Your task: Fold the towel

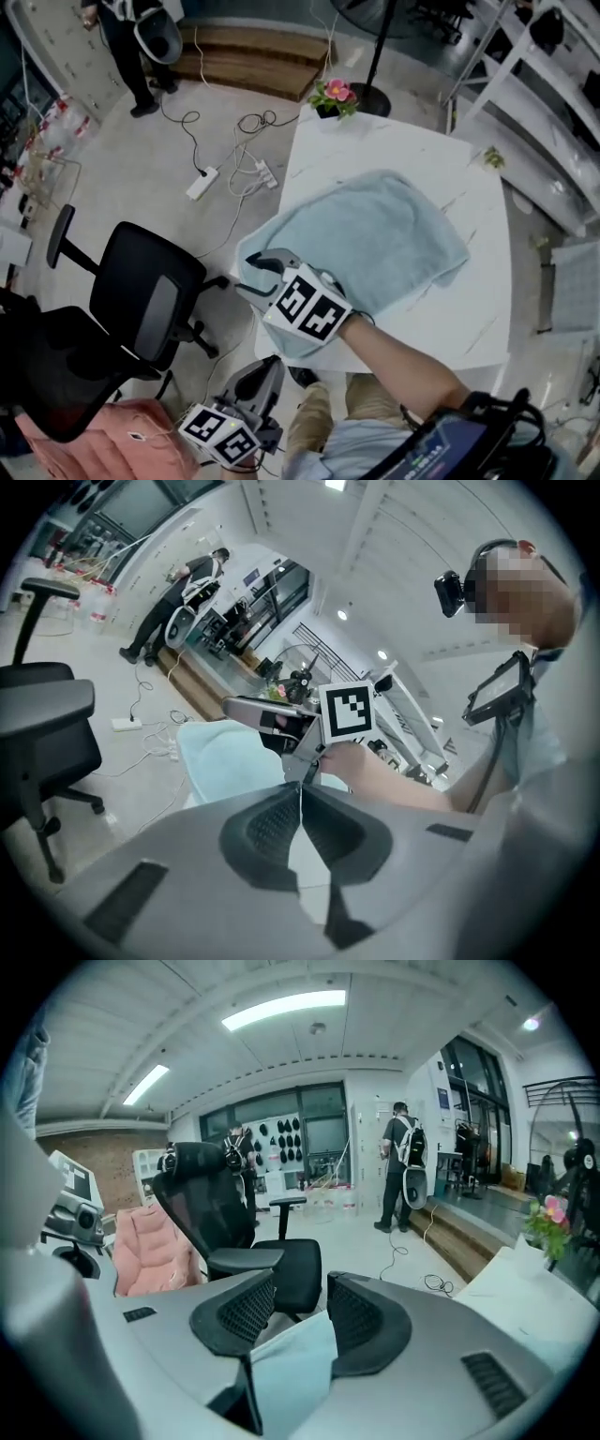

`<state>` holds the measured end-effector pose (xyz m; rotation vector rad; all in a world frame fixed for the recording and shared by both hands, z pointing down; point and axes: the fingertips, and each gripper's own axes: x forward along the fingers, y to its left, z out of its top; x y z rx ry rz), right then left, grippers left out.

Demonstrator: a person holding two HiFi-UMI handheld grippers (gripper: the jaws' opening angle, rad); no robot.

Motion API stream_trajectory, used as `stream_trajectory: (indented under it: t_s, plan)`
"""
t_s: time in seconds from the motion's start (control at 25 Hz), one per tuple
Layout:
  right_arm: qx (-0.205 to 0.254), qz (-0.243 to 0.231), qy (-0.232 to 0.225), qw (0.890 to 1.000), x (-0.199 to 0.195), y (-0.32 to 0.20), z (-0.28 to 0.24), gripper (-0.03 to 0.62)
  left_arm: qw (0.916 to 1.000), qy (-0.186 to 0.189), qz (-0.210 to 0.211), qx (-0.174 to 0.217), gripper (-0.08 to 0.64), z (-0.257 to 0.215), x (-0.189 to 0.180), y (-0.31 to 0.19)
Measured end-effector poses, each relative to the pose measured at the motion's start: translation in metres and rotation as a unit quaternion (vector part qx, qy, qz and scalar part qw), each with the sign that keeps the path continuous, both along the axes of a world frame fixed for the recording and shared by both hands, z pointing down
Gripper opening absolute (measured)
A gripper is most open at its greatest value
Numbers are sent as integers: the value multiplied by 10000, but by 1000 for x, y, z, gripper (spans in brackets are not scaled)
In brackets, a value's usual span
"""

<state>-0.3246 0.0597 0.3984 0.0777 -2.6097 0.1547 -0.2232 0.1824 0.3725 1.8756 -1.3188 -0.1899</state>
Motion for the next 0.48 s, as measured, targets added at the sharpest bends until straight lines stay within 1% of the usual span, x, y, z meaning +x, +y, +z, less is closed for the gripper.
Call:
stream_trajectory:
  t_s: [0.12,0.24,0.36,0.48]
  plan:
    - [87,370,-155,9992,36,-18,-16,189,9988,-194,415,154,11,-12,19,-23]
    - [155,896,-212,9956,86,-47,-25,185,9948,-382,897,307,11,-27,44,-57]
    - [183,1395,-160,9899,151,-76,-26,184,9888,-522,1316,476,11,-39,82,-96]
    - [255,2022,-101,9790,224,-104,-27,183,9788,-621,1827,686,11,-49,125,-135]
